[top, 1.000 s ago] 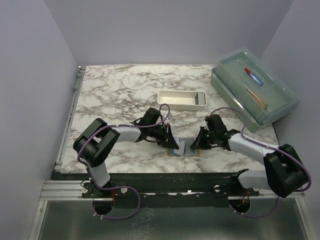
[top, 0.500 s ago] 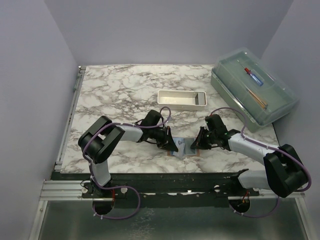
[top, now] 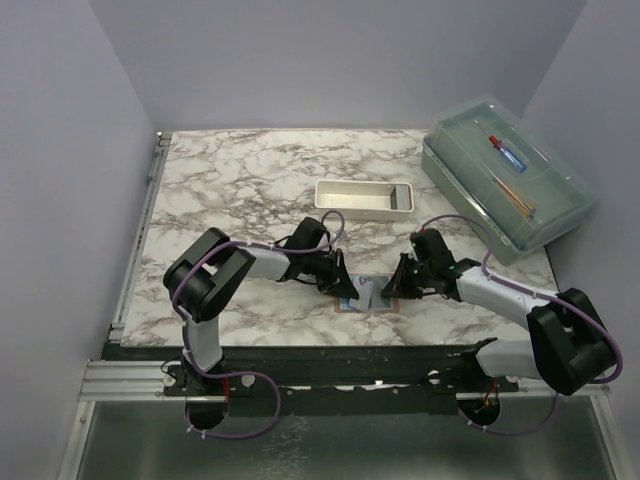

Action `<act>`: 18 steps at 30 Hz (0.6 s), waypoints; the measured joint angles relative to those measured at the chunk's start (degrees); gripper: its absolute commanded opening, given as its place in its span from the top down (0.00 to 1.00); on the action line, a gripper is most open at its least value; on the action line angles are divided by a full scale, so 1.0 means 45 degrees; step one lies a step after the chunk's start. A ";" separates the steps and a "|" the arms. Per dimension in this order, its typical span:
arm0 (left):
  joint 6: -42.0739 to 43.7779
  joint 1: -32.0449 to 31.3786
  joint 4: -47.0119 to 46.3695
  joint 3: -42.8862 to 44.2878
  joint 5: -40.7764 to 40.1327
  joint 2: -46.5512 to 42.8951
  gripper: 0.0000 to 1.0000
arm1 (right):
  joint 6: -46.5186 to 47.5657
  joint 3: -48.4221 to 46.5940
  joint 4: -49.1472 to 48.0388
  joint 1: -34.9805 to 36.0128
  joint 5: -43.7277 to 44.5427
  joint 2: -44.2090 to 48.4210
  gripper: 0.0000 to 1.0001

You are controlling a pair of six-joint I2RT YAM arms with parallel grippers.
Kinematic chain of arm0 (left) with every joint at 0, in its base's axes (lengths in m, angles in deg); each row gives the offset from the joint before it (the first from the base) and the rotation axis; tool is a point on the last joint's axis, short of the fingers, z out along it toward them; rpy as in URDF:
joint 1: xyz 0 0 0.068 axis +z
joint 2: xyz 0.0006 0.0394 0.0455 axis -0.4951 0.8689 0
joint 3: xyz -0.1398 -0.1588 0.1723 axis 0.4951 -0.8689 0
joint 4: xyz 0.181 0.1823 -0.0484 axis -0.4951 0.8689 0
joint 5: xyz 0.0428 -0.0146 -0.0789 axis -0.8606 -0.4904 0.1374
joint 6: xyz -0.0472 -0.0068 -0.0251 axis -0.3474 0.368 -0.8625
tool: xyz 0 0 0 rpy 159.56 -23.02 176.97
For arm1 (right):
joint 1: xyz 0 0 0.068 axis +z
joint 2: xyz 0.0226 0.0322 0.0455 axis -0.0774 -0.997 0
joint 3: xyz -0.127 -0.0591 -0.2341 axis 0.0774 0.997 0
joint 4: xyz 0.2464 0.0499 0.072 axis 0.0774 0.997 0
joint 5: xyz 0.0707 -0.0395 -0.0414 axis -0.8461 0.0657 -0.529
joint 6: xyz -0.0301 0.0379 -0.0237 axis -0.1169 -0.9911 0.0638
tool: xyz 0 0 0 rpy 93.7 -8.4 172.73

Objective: Put the credit cards into the card holder
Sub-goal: Insert the credit card into the card holder.

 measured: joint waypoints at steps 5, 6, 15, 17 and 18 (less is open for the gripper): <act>-0.0155 0.0000 -0.0408 0.0209 -0.0316 0.0199 1.00 | 0.0000 0.0000 -0.0015 -0.0005 0.0000 0.0000 1.00; -0.0194 0.0000 -0.0505 0.0228 -0.0335 0.0253 1.00 | 0.0000 0.0000 -0.0024 -0.0005 0.0000 0.0000 1.00; -0.0665 0.0000 -0.1093 0.0238 -0.0554 0.0437 1.00 | -0.0005 0.0005 -0.0083 -0.0005 0.0000 0.0000 1.00; -0.0782 0.0000 -0.1200 0.0233 -0.0607 0.0437 1.00 | -0.0010 0.0005 -0.0136 -0.0005 -0.0005 0.0000 1.00; -0.0835 0.0000 -0.1253 0.0233 -0.0641 0.0437 1.00 | -0.0010 0.0005 -0.0151 -0.0005 -0.0005 0.0000 1.00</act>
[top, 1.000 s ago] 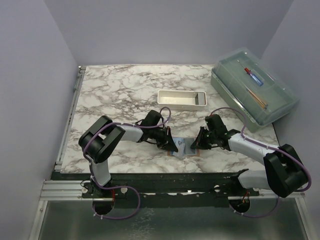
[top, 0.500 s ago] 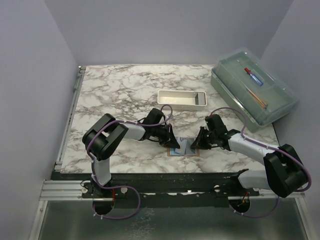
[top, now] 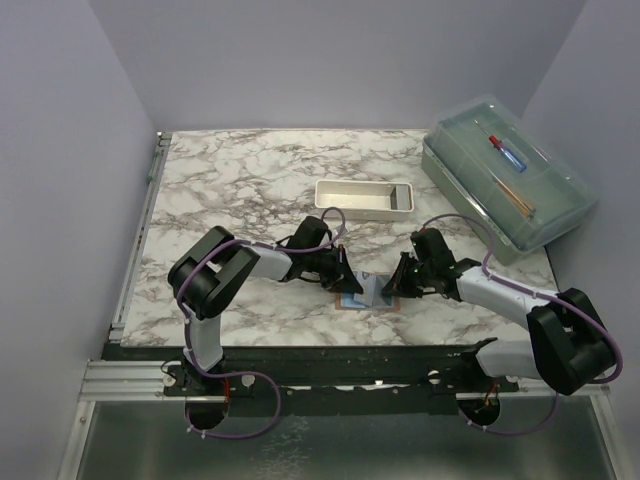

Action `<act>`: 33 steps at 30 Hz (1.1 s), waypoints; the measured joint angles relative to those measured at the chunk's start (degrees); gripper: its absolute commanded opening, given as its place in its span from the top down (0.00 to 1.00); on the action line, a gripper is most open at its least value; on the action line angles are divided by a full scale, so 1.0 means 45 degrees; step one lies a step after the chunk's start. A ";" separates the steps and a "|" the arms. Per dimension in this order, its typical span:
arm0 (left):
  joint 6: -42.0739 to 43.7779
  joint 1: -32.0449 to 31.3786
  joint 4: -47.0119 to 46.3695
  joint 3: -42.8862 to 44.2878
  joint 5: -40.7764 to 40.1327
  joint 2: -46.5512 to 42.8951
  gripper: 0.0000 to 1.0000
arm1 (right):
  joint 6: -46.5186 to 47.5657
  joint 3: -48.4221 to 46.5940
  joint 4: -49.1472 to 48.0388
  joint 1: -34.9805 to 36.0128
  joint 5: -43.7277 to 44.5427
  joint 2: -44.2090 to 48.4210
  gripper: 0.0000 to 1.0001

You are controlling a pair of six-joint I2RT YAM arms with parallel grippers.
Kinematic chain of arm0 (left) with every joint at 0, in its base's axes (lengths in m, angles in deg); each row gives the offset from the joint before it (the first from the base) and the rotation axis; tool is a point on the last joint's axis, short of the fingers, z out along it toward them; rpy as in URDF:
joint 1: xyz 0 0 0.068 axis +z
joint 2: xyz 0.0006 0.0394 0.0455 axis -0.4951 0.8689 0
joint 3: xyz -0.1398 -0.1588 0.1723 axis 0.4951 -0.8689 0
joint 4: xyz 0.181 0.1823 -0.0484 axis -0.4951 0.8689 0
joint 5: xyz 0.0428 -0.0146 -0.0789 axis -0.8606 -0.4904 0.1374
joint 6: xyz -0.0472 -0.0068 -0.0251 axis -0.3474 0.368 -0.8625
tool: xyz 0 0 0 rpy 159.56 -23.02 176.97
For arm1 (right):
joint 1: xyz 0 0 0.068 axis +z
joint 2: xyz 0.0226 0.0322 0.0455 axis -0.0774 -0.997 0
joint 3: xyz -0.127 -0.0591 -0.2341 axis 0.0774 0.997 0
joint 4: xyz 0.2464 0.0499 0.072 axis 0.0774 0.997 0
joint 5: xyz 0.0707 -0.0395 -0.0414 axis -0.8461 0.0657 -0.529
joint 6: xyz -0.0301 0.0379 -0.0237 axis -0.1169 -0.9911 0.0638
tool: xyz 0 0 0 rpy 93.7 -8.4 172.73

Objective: Put the credit cards into the card holder
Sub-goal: Insert the credit card into the card holder.

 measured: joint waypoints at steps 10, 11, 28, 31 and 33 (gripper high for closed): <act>-0.0714 -0.0005 -0.0918 -0.0180 -0.0024 0.0185 1.00 | -0.0146 0.0010 0.0019 0.0005 0.0034 0.0000 0.92; -0.0826 -0.0005 -0.1035 -0.0214 -0.0010 0.0228 1.00 | -0.0151 -0.0010 0.0078 0.0000 0.0102 0.0000 0.89; -0.1549 0.0000 -0.2220 -0.0267 0.0228 0.0772 1.00 | -0.0170 -0.1039 0.2817 0.0005 0.2220 0.0175 0.80; -0.1593 0.0000 -0.2302 -0.0267 0.0253 0.0816 1.00 | -0.0165 -0.1073 0.2875 0.0005 0.2341 0.0029 0.86; -0.1622 0.0000 -0.2341 -0.0267 0.0277 0.0831 1.00 | -0.0170 -0.1073 0.2812 0.0005 0.2317 -0.0155 0.90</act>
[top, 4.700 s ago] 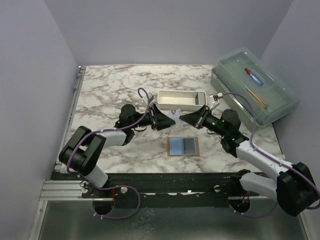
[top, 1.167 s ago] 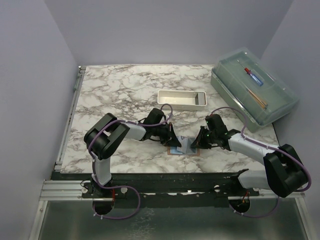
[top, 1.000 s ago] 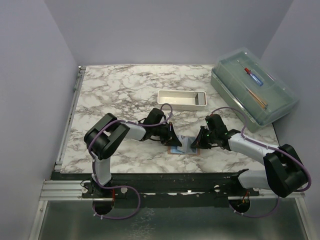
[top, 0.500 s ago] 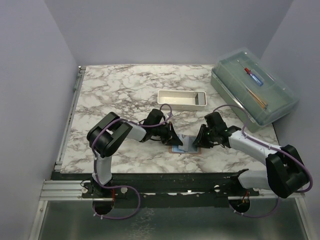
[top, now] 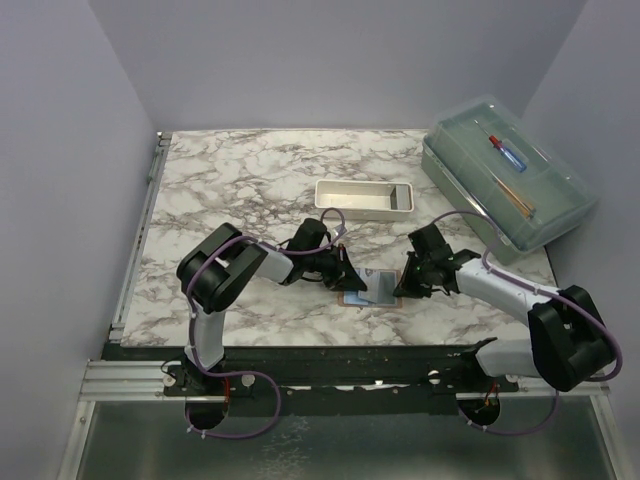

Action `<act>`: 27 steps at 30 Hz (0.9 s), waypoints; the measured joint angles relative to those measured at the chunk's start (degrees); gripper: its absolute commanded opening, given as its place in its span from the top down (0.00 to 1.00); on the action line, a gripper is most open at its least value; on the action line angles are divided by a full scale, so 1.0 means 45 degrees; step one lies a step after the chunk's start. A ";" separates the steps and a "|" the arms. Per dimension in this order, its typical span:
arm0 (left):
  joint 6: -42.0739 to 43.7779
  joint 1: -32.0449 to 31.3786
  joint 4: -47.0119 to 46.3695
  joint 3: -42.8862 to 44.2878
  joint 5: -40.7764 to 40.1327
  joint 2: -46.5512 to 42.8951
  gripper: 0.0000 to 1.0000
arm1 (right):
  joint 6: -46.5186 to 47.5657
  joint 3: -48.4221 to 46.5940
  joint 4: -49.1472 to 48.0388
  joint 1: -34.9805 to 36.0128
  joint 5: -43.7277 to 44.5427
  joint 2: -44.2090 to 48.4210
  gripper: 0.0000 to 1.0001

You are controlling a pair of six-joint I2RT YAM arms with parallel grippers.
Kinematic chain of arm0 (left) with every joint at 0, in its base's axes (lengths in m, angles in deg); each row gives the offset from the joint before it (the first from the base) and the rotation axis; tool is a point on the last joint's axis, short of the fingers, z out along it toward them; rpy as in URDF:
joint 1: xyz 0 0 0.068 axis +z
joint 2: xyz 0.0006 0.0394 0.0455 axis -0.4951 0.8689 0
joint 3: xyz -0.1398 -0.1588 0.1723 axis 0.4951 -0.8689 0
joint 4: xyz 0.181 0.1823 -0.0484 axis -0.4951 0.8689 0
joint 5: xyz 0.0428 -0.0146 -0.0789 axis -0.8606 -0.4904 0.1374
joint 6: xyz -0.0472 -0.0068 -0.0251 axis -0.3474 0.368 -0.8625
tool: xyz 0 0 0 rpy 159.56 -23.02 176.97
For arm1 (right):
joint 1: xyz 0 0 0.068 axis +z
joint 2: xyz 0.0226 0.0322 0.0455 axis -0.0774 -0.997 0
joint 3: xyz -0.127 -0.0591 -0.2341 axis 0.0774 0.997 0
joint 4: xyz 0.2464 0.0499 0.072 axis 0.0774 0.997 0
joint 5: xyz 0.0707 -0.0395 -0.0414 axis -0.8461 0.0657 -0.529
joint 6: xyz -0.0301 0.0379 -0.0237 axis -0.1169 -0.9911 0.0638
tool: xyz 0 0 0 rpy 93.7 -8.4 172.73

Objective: Put the credit cards into the card holder
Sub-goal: Insert the credit card into the card holder.

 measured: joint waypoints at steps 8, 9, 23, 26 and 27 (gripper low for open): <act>-0.0355 0.0000 -0.0709 0.0000 0.0063 0.0287 1.00 | 0.0005 -0.0068 -0.0661 -0.0019 -0.0520 -0.0452 0.93; -0.0408 0.0000 -0.0772 0.0000 0.0063 0.0325 1.00 | 0.0005 -0.0068 -0.0704 -0.0019 -0.0568 -0.0457 0.93; 0.0301 -0.0325 0.0374 0.0131 -0.1010 -0.0209 0.65 | 0.0000 0.0005 -0.1122 -0.0015 -0.0928 -0.0500 0.93; 0.0942 -0.0413 0.1345 0.0427 -0.1331 -0.0452 0.64 | 0.0005 0.0005 -0.1112 -0.0015 -0.0928 -0.0500 0.94; 0.1132 -0.0457 0.1656 0.0578 -0.1418 -0.0452 0.64 | 0.0005 0.0005 -0.1122 -0.0015 -0.0928 -0.0500 0.95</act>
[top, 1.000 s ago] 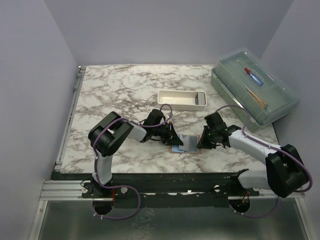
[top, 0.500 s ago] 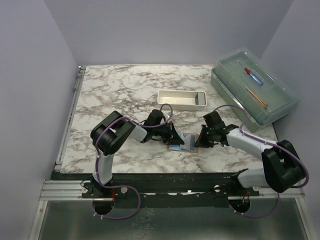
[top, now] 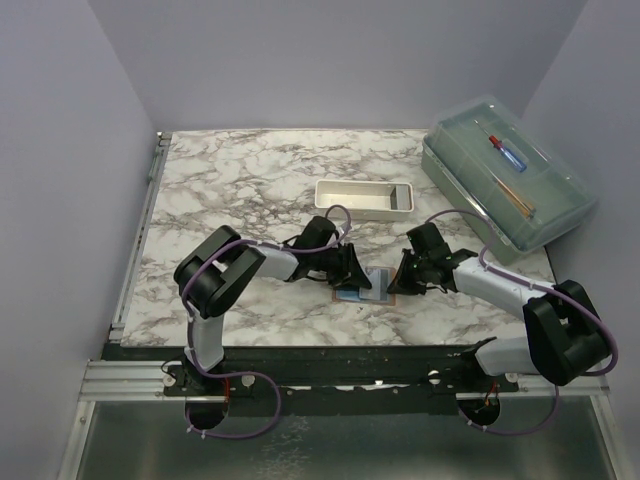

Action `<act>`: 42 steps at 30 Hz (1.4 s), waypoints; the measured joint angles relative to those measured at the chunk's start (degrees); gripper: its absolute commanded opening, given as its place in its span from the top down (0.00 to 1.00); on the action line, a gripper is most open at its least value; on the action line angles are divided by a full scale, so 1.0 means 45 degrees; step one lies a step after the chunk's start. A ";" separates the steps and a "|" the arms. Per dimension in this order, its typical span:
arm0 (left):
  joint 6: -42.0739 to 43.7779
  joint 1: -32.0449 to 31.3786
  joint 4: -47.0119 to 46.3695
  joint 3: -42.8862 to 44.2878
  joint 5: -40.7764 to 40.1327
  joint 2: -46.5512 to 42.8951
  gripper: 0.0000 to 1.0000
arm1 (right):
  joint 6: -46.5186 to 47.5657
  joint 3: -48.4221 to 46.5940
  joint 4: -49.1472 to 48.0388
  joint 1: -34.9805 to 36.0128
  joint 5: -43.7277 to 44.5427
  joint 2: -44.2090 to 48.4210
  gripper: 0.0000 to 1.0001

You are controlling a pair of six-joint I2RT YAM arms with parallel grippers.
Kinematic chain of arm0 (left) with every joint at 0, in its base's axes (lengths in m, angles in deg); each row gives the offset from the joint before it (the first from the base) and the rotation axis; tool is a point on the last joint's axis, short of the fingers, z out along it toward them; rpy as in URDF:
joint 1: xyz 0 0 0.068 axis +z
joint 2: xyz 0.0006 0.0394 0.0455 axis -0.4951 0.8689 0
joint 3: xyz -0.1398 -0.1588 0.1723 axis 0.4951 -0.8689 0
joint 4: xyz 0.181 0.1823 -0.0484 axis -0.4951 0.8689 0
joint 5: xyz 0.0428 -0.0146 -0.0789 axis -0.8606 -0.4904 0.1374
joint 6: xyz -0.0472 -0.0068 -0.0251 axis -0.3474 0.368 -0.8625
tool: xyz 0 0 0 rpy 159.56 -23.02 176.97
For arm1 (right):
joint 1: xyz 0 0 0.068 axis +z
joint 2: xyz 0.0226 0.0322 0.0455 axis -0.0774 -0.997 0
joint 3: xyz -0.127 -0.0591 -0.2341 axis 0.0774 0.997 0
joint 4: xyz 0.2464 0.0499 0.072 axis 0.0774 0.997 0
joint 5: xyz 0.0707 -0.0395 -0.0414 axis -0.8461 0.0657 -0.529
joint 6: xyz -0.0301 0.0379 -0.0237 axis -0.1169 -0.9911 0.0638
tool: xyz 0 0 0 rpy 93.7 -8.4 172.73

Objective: Put the credit cards into the card holder
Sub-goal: Insert the credit card into the card holder.

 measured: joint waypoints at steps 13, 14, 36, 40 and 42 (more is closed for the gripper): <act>0.1957 -0.0991 0.3517 0.2176 -0.1792 -0.0044 0.47 | 0.0189 0.0058 -0.0102 -0.0112 -0.0005 0.0151 0.98; 0.2079 -0.1020 0.3657 0.2220 -0.1870 -0.0102 0.46 | 0.0189 0.0058 -0.0102 -0.0102 0.0000 0.0151 0.98; 0.4352 -0.1991 0.6742 0.3813 -0.3959 -0.0282 0.38 | 0.0437 -0.0049 -0.0044 -0.0083 -0.0010 0.0024 0.96; 0.4507 -0.1841 0.6858 0.3249 -0.3963 -0.0894 0.38 | 0.0476 -0.0049 -0.0044 -0.0063 0.0015 0.0024 0.90; 0.4571 -0.1807 0.6887 0.3235 -0.3959 -0.0947 0.39 | 0.0534 -0.0049 -0.0049 -0.0063 0.0010 0.0024 0.88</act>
